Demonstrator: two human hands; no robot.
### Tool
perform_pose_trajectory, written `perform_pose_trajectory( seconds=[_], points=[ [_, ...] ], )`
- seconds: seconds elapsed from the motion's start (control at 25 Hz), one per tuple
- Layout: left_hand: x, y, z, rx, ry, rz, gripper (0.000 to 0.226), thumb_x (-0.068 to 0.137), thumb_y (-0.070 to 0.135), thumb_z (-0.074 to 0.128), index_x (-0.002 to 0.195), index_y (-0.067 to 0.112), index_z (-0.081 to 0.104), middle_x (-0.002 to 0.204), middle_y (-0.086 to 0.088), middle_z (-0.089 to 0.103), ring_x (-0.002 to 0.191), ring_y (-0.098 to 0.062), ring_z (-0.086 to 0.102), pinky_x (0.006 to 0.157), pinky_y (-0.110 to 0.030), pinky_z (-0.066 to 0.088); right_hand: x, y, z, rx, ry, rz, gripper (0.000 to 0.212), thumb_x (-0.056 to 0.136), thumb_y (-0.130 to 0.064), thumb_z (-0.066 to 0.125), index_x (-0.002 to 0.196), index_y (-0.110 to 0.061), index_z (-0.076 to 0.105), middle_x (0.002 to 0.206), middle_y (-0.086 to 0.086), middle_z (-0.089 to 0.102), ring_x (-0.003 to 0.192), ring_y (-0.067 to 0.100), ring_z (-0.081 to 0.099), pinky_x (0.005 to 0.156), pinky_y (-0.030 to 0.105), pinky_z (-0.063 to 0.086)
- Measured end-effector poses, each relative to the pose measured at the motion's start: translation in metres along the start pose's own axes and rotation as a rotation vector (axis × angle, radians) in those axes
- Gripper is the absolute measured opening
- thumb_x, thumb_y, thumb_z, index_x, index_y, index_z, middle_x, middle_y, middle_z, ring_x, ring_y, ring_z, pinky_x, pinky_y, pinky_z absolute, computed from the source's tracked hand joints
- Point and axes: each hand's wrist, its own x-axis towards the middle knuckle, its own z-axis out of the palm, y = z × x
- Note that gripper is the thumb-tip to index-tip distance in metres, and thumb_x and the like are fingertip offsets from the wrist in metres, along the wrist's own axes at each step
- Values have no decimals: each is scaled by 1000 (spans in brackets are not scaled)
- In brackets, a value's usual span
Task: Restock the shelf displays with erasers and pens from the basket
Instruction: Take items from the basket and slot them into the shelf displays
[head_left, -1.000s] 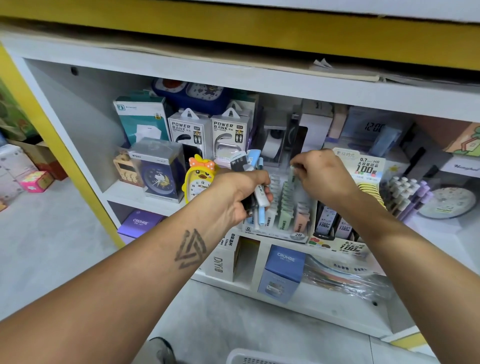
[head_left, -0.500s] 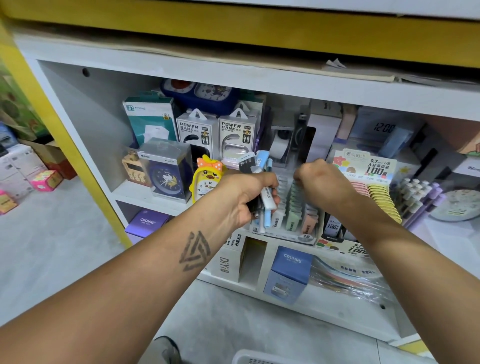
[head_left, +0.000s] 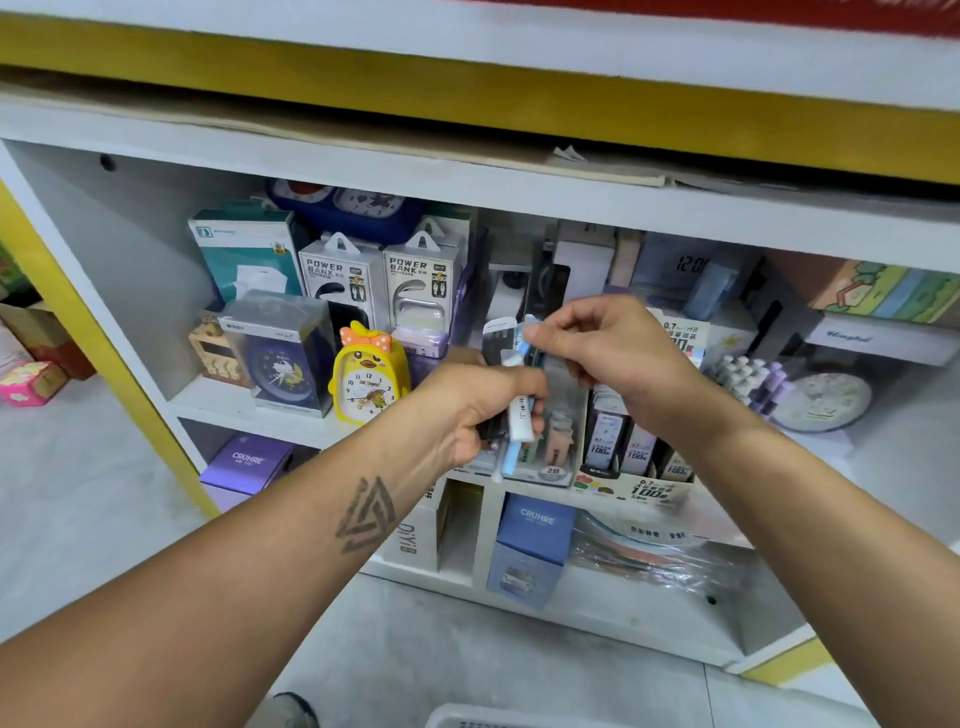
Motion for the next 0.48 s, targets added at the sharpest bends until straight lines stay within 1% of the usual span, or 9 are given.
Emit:
perform_pose_trajectory(
  seconds=[0.08,0.16,0.24,0.28,0.32,0.4,0.44,0.48],
  points=[
    [0,-3,7,12,-10,6,25,76,-9,70,100,-4,63,59,-14,62,42,-20,59,43,-26,51,-3,4,-4,68,20,99,16,83,-22,80,79,-6,75,59,3,57,51,12,44,45,25,36],
    [-1,-6,15,22,-29,1,25,76,-11,69,100,-6,63,56,-15,62,41,-22,59,42,-27,51,-5,4,-11,127,106,167,15,83,-16,76,82,-1,74,65,7,60,50,13,45,44,24,36],
    [-2,-7,20,44,-36,-6,24,76,-11,69,99,-6,63,54,-14,62,39,-22,59,41,-28,51,-4,4,-19,200,235,186,10,83,-13,72,81,-4,72,65,6,62,47,12,50,43,22,39],
    [-2,-8,21,53,-37,-10,22,76,-10,69,97,-5,63,53,-14,62,39,-22,59,41,-28,51,-3,3,-24,260,275,189,6,84,-13,70,82,-7,71,67,4,67,48,12,56,45,21,45],
    [-1,-9,21,55,-38,-16,19,76,-9,69,94,-5,63,53,-14,62,40,-22,59,42,-28,51,-2,3,-28,332,290,190,3,85,-11,68,86,-8,70,70,3,72,53,12,64,50,22,51],
    [0,-9,20,54,-45,-29,16,77,-9,69,91,-5,63,54,-14,62,40,-22,60,41,-28,51,-1,5,-37,474,277,189,5,88,-6,64,92,-5,68,78,10,76,69,18,74,63,26,60],
    [0,-8,19,50,-52,-34,14,77,-9,69,90,-5,63,54,-15,62,40,-22,59,41,-28,51,0,7,-40,518,263,186,5,88,-4,62,92,-3,66,80,13,76,73,21,76,66,28,60],
    [1,-7,17,37,-57,-38,13,78,-9,68,90,-5,63,54,-14,62,39,-21,59,41,-27,50,0,9,-42,523,249,178,5,88,-3,61,91,-3,65,80,13,76,73,22,75,65,28,60]
  ],
)
